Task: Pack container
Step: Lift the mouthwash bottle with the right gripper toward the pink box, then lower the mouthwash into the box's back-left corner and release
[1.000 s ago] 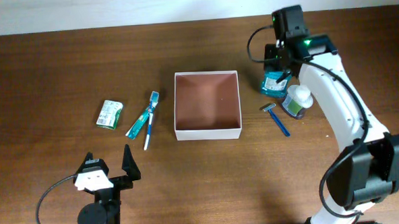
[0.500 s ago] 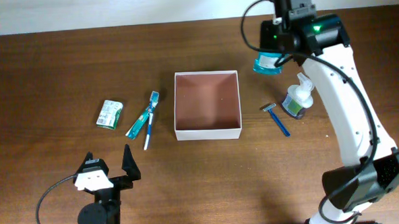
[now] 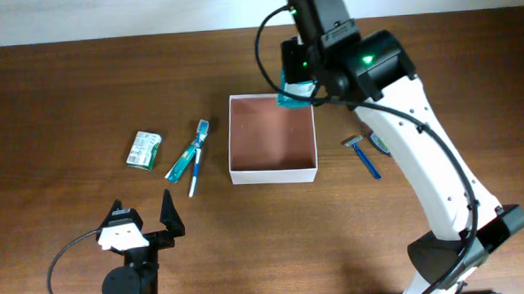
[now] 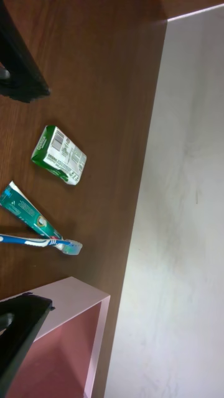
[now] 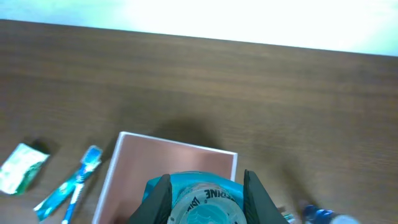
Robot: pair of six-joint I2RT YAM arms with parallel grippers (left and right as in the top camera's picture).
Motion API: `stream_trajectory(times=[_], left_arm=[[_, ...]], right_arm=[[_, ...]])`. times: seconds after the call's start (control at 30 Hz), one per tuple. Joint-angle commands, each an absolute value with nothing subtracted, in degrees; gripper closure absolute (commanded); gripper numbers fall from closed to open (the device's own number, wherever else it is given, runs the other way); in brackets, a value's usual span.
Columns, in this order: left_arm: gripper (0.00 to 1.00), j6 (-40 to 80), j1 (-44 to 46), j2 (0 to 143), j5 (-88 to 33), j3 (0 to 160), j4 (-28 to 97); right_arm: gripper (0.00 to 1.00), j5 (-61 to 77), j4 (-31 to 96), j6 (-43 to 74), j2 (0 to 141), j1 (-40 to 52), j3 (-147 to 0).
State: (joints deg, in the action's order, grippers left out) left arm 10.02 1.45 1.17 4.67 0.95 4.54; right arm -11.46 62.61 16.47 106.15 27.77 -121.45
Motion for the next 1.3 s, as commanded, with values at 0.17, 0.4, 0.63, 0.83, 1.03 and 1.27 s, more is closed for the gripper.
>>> stream_trajectory(times=[0.17, 0.4, 0.63, 0.83, 1.03, 1.27], left_arm=[[0.01, 8.91, 1.28, 0.73, 4.05, 0.54, 4.38], [0.01, 8.91, 1.28, 0.73, 4.05, 0.54, 4.38], [0.01, 8.91, 1.28, 0.73, 4.05, 0.54, 4.38], [0.01, 8.91, 1.28, 0.73, 4.05, 0.54, 4.38], [0.01, 8.91, 1.28, 0.73, 4.05, 0.54, 4.38], [0.0, 8.91, 1.28, 0.73, 4.05, 0.54, 4.38]], right_arm=[[0.88, -12.47, 61.12, 20.49, 108.97, 30.76, -123.17], [0.88, -12.75, 58.94, 20.45, 113.1, 30.79, -123.17], [0.88, -15.35, 58.06, 19.92, 116.01, 30.74, -123.17], [0.88, -16.4, 57.58, 18.28, 119.35, 30.7, -123.17], [0.88, -16.23, 56.99, 18.31, 121.89, 30.79, -123.13], [0.88, -16.12, 56.53, 18.35, 122.58, 30.81, -123.07]])
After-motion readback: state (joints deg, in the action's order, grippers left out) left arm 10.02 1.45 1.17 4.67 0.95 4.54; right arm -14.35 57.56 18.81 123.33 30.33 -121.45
